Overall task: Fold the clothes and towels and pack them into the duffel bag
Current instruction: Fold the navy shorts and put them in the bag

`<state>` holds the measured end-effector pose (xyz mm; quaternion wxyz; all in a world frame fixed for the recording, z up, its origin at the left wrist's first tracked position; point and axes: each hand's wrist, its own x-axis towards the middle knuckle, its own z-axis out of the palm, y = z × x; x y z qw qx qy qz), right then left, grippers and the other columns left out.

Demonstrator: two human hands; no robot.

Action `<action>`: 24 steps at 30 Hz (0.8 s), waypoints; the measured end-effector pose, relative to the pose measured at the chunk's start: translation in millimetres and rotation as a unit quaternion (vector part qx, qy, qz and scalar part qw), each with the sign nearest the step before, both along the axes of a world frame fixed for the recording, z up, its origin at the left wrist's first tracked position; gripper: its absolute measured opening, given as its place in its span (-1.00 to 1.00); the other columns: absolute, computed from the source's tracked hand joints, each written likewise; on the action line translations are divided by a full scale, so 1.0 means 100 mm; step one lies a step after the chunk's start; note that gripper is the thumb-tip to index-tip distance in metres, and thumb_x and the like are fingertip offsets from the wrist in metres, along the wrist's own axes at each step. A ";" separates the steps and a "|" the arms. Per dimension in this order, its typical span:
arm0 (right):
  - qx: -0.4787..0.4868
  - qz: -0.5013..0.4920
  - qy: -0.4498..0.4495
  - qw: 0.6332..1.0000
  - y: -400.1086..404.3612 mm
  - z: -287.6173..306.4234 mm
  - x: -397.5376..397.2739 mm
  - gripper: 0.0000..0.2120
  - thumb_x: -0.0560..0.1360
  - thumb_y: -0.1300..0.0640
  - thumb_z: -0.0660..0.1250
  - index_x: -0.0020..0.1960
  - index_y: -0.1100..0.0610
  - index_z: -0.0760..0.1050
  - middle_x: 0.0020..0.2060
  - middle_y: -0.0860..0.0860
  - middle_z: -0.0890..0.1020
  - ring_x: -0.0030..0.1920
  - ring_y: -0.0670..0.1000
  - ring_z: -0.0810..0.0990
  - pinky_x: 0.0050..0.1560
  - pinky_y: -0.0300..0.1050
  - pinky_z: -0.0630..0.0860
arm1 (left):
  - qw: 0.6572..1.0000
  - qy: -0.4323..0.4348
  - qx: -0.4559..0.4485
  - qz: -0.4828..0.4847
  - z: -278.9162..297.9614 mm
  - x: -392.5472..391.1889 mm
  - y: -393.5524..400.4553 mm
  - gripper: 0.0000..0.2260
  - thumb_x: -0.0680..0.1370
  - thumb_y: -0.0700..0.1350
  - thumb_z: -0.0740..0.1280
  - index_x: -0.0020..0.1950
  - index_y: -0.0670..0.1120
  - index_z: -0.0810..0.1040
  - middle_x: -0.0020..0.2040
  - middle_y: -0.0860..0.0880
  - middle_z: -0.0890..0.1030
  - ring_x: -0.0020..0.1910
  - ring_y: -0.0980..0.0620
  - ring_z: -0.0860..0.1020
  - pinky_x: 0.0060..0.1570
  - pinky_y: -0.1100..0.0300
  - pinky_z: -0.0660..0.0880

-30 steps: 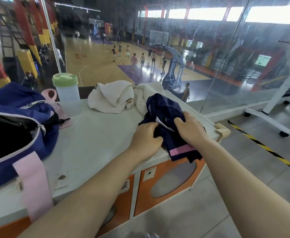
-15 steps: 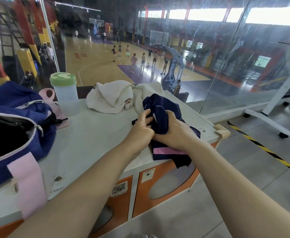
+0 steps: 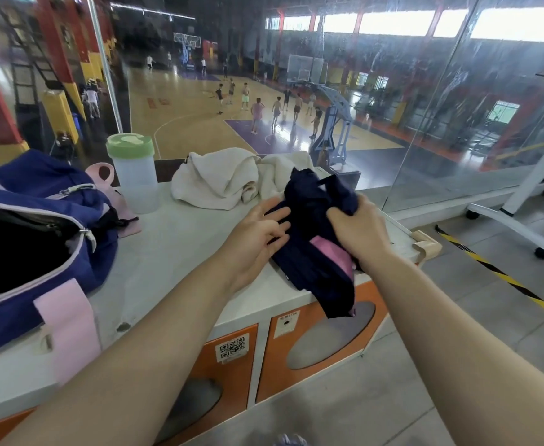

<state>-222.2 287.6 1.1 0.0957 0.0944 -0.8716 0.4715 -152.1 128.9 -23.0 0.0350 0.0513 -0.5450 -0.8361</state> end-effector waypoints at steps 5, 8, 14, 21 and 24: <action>-0.164 0.002 -0.038 0.986 0.13 0.21 0.00 -0.89 0.39 0.12 0.31 -0.08 0.01 0.50 -0.27 -0.03 0.57 -0.23 0.04 0.54 -0.19 -0.06 0.45 | 0.997 -0.042 0.070 -0.020 0.03 0.04 -0.05 -0.64 0.62 -0.13 0.21 0.42 -0.03 0.34 0.42 -0.13 0.42 0.40 -0.13 0.38 0.41 0.05 0.33; -0.176 0.013 -0.024 0.984 0.06 0.28 0.08 -0.93 0.40 0.13 0.31 -0.13 0.00 0.48 -0.27 0.01 0.55 -0.25 0.04 0.52 -0.20 -0.06 0.45 | 0.995 -0.051 0.084 -0.017 0.06 0.06 -0.04 -0.64 0.62 0.00 0.20 0.41 -0.02 0.36 0.42 -0.14 0.42 0.42 -0.15 0.36 0.41 0.04 0.30; -0.238 -0.018 -0.008 0.971 0.01 0.50 0.16 -0.93 0.36 0.15 0.29 -0.15 0.06 0.46 -0.24 0.05 0.52 -0.23 0.03 0.48 -0.21 -0.05 0.42 | 0.997 -0.044 0.059 -0.017 0.08 0.17 -0.01 -0.69 0.63 0.03 0.16 0.35 0.00 0.39 0.40 -0.12 0.45 0.43 -0.05 0.35 0.47 0.10 0.21; -0.255 -0.038 0.030 0.966 0.10 0.75 0.20 -0.86 0.38 0.17 0.29 -0.15 -0.07 0.48 -0.19 0.01 0.57 -0.17 0.02 0.52 -0.11 -0.03 0.51 | 0.915 0.023 -0.392 -0.090 -0.04 0.23 0.07 -0.55 0.61 0.09 0.22 0.51 0.16 0.29 0.50 0.04 0.32 0.46 0.06 0.29 0.45 0.11 0.22; -0.260 -0.052 0.033 0.964 0.13 0.72 0.19 -0.84 0.39 0.17 0.28 -0.09 -0.06 0.49 -0.16 -0.01 0.59 -0.16 0.01 0.55 -0.10 -0.04 0.53 | 0.751 0.034 -0.651 -0.104 -0.17 0.22 0.07 -0.51 0.60 0.19 0.18 0.52 0.16 0.26 0.59 -0.02 0.13 0.58 -0.10 -0.05 0.53 -0.01 -0.03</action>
